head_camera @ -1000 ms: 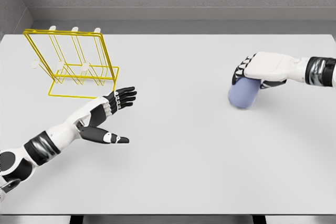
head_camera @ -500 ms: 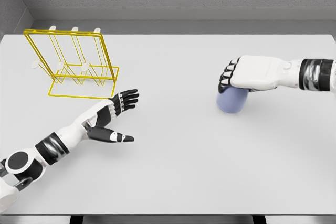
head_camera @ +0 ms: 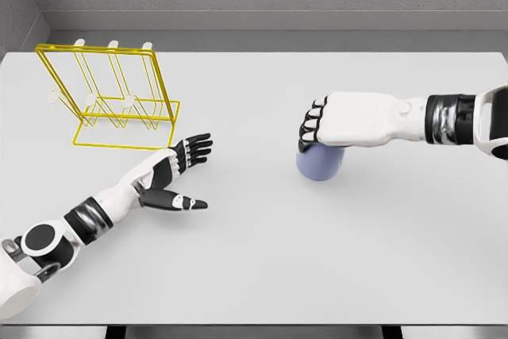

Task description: Place the cup on the cup holder with both arms

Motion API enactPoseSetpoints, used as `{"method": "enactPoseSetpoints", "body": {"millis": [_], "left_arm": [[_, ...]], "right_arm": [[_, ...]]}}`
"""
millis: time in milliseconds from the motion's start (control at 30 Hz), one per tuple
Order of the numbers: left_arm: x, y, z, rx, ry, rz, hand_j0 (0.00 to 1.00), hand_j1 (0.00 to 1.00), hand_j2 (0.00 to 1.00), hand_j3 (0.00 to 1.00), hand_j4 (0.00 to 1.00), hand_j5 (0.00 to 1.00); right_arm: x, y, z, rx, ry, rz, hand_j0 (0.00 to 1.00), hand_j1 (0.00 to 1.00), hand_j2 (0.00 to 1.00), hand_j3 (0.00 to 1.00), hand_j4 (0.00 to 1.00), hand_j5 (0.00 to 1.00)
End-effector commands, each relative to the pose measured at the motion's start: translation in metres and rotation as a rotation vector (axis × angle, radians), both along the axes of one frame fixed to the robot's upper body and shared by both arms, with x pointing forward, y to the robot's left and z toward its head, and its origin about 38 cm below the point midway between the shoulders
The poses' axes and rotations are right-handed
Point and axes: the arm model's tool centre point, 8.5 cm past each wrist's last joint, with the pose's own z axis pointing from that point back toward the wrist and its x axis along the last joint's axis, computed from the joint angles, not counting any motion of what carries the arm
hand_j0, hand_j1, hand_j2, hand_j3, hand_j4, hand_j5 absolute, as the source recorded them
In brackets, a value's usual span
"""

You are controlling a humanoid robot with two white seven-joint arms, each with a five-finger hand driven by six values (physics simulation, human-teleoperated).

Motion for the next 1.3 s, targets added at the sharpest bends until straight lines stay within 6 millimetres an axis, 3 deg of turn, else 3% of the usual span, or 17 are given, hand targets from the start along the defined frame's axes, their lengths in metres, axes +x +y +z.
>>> {"method": "enactPoseSetpoints", "body": {"millis": [0, 533, 567, 733, 967, 1100, 1200, 1267], "left_arm": [[0.0, 0.0, -0.001, 0.0, 0.003, 0.002, 1.0, 1.0, 1.0, 1.0, 1.0, 1.0], [0.003, 0.0, 0.003, 0.0, -0.006, 0.001, 1.0, 1.0, 1.0, 1.0, 1.0, 1.0], [0.003, 0.0, 0.001, 0.002, -0.002, 0.0, 1.0, 1.0, 1.0, 1.0, 1.0, 1.0], [0.002, 0.0, 0.001, 0.002, -0.002, -0.001, 1.0, 1.0, 1.0, 1.0, 1.0, 1.0], [0.002, 0.0, 0.001, 0.003, -0.001, -0.001, 1.0, 1.0, 1.0, 1.0, 1.0, 1.0], [0.002, -0.001, 0.001, 0.002, -0.002, -0.002, 1.0, 1.0, 1.0, 1.0, 1.0, 1.0], [0.004, -0.001, 0.004, 0.0, -0.009, -0.001, 1.0, 1.0, 1.0, 1.0, 1.0, 1.0], [0.004, -0.001, 0.003, 0.001, -0.007, -0.002, 1.0, 1.0, 1.0, 1.0, 1.0, 1.0]], "right_arm": [[-0.001, 0.014, 0.0, 0.029, 0.005, 0.026, 0.58, 0.58, 0.58, 0.58, 0.58, 0.58], [-0.01, 0.067, -0.017, 0.055, 0.032, 0.132, 0.58, 0.58, 0.58, 0.58, 0.58, 0.58], [-0.011, 0.077, -0.018, 0.056, 0.016, 0.147, 0.58, 0.58, 0.58, 0.58, 0.58, 0.58], [-0.009, 0.085, -0.022, 0.039, -0.003, 0.151, 0.58, 0.58, 0.58, 0.58, 0.58, 0.58], [0.008, 0.081, -0.04, 0.01, 0.026, 0.093, 0.59, 0.59, 0.59, 0.59, 0.59, 0.59], [0.008, 0.082, -0.041, 0.009, 0.029, 0.094, 0.59, 0.59, 0.59, 0.59, 0.59, 0.59], [0.008, 0.082, -0.041, 0.009, 0.029, 0.094, 0.68, 0.68, 0.68, 0.68, 0.68, 0.68], [0.007, 0.082, -0.042, 0.011, 0.03, 0.097, 0.86, 0.86, 0.86, 0.86, 0.86, 0.86]]}}
